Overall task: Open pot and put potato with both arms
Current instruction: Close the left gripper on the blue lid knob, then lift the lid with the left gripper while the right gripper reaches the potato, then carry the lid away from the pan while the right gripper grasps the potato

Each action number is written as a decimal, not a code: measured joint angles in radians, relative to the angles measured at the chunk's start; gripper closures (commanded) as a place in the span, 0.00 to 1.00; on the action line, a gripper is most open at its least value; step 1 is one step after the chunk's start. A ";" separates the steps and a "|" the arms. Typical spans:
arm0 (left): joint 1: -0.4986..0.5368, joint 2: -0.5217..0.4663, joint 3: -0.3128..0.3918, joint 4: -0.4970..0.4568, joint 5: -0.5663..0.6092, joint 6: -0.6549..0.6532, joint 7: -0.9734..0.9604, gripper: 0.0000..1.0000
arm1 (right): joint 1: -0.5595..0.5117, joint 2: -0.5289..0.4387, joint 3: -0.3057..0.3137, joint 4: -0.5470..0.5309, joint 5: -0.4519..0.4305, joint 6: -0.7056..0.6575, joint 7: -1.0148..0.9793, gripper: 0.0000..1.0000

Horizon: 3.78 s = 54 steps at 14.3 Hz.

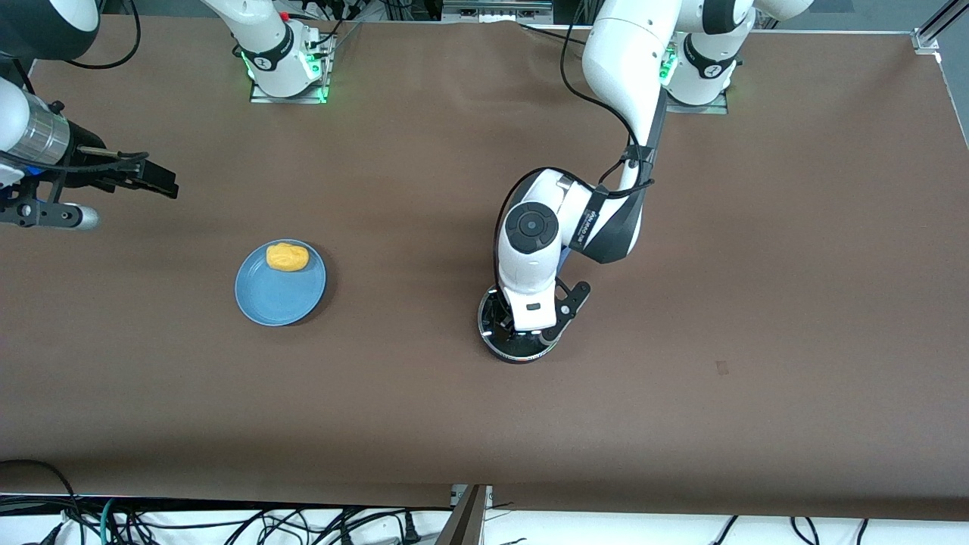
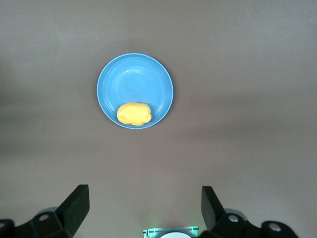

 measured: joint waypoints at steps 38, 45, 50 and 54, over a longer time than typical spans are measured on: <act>0.067 -0.039 0.008 0.039 0.000 -0.180 0.176 0.58 | -0.025 0.276 0.058 -0.599 0.243 0.914 0.469 0.01; 0.175 -0.125 0.012 0.040 0.000 -0.315 0.434 0.58 | -0.019 0.311 0.062 -0.599 0.261 0.930 0.485 0.13; 0.288 -0.219 0.022 0.019 0.000 -0.399 0.757 0.58 | -0.019 0.326 0.062 -0.596 0.262 0.941 0.485 0.62; 0.361 -0.306 0.026 -0.087 0.000 -0.412 0.973 0.58 | -0.019 0.330 0.062 -0.589 0.262 0.942 0.478 0.64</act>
